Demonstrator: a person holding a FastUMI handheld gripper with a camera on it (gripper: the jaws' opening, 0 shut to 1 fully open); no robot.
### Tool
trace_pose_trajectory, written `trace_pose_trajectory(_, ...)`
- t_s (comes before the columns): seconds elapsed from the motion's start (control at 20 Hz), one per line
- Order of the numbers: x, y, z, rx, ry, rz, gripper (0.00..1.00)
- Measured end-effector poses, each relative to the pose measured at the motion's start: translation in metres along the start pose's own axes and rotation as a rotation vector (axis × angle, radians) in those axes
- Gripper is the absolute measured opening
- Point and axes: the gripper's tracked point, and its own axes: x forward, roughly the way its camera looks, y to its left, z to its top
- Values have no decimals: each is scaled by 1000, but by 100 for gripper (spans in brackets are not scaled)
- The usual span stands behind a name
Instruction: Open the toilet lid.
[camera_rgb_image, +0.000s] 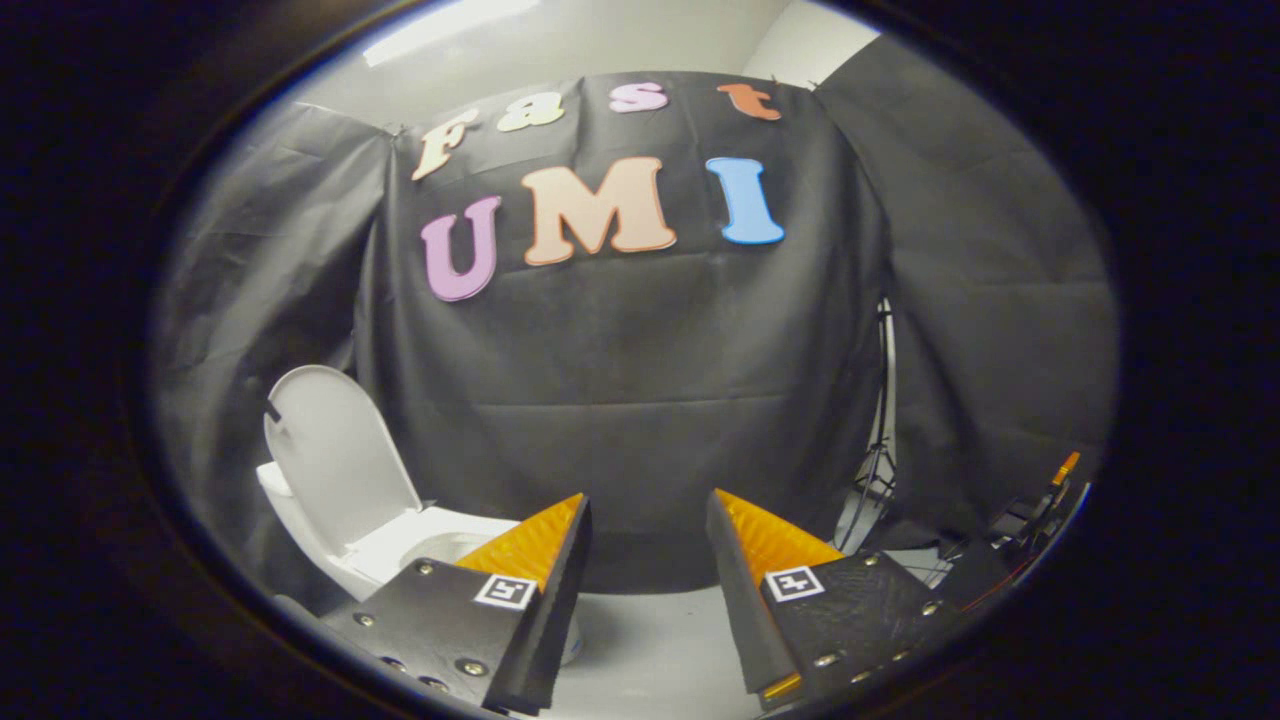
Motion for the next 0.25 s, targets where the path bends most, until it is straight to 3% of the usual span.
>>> trace_pose_trajectory(0.25,-11,-20,11,-38,-39,-58,69)
